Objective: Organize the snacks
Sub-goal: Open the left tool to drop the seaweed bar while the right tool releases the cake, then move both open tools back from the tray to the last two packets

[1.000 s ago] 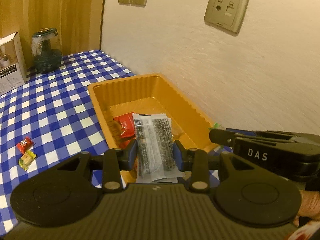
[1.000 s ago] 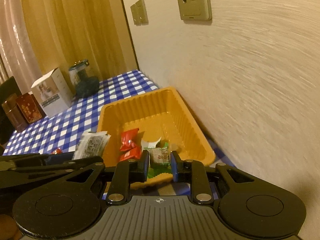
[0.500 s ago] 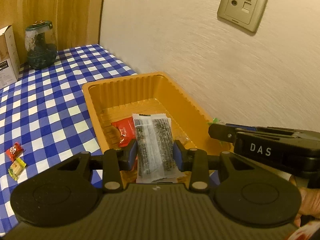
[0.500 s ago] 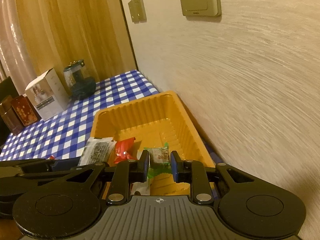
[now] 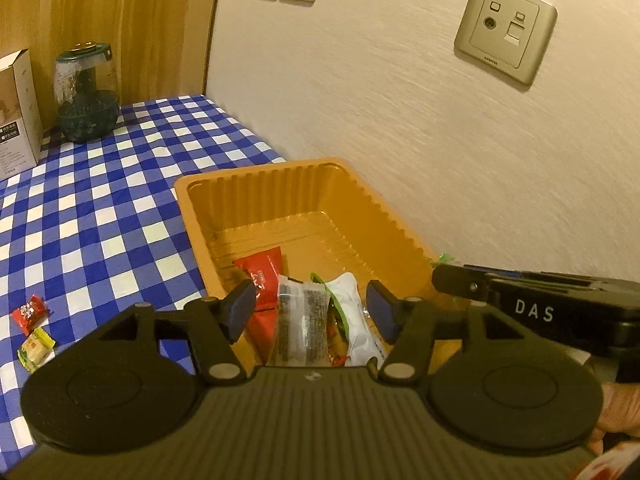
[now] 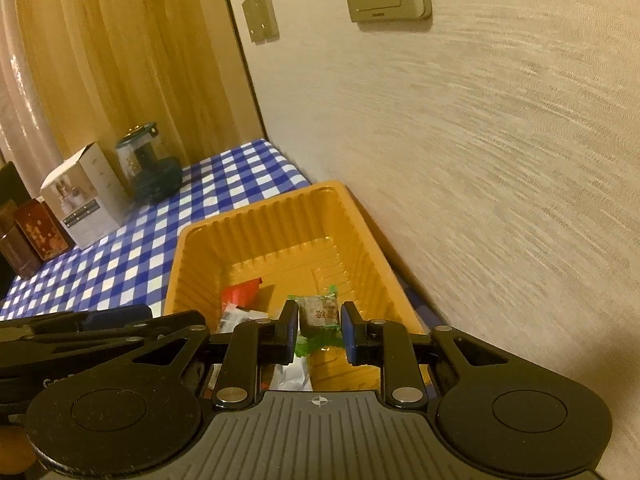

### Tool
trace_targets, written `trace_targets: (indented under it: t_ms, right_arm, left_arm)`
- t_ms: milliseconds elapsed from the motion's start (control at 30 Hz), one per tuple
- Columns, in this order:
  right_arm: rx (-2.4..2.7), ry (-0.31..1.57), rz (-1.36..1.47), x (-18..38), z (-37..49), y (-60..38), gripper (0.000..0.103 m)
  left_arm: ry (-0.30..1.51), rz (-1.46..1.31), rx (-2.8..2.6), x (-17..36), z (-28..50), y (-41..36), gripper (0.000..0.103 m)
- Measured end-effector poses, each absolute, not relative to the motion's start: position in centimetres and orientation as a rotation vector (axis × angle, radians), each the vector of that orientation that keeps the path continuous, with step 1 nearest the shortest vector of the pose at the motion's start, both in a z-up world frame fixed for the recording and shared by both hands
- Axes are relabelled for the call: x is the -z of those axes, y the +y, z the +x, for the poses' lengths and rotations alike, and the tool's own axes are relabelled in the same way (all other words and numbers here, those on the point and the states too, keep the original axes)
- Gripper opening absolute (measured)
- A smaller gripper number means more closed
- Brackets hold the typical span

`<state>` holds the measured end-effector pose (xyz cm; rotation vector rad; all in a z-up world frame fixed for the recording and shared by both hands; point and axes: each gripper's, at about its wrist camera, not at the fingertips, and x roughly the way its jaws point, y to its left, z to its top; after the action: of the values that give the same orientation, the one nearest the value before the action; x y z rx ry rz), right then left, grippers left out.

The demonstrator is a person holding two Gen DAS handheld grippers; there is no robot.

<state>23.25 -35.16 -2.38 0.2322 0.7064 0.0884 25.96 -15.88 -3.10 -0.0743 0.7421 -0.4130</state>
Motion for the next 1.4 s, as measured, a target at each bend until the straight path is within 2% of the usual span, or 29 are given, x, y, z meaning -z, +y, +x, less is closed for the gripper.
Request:
trace_targets:
  t_ms: [833, 867, 900, 933, 967, 1400]
  right_arm:
    - [-0.101, 0.694, 0.271, 2.3, 24.5, -34.4, 0.024]
    - [-0.115, 0.695, 0.3, 2.5, 24.7, -34.6, 0.031]
    - [-0.12, 0.697, 0.329, 2.7, 24.8, -35.0, 0.042]
    - [-0.116, 0.699, 0.354, 2.8, 24.9, -35.2, 0.071]
    - [-0.106, 0.692, 0.374, 2.8, 24.8, -35.5, 0.077]
    - [-0.1, 0.66, 0.366, 0.7, 22.6, -35.0, 0.077]
  left_arm:
    - [0.743, -0.055, 0.383, 3.7, 25.5, -14.6, 0.058]
    - [0.741, -0.056, 0.379, 3.7, 25.4, -14.4, 0.058]
    - [0.741, -0.056, 0.375, 3.7, 25.4, -14.2, 0.058]
    - [0.74, -0.056, 0.371, 3.7, 25.4, -14.0, 0.058]
    - [0.739, -0.056, 0.368, 3.6, 25.3, -13.8, 0.058]
    - [0.732, -0.059, 0.342, 3.0, 23.5, -11.6, 0.058]
